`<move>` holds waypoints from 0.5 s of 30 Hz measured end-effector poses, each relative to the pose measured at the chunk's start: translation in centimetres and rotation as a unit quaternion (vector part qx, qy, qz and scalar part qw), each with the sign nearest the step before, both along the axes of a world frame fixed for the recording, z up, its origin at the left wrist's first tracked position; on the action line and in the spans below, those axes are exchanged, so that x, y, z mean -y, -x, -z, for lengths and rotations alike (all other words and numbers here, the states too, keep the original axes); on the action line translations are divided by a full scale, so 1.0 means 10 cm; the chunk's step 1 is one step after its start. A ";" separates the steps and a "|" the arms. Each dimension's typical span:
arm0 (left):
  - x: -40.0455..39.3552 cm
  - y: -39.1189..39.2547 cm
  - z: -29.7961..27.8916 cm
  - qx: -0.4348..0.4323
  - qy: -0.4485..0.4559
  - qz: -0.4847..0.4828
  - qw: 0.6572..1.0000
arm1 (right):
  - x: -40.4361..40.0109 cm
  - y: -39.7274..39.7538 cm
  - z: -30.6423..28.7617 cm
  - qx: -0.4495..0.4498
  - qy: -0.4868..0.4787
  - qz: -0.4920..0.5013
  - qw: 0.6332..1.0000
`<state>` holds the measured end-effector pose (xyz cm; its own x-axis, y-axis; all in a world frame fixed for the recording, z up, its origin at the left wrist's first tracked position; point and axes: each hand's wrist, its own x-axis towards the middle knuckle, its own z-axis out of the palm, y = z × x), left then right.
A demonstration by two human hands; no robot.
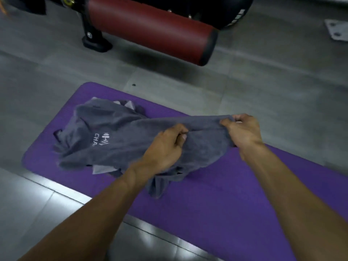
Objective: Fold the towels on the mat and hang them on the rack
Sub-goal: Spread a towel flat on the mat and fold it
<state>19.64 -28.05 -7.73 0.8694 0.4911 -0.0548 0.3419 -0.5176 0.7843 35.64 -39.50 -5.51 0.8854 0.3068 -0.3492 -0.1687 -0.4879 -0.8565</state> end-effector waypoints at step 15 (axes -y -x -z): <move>2.52 -1.36 1.93 -0.195 -0.217 0.182 0.939 | 3.17 -1.02 1.95 -0.056 0.089 -0.132 0.986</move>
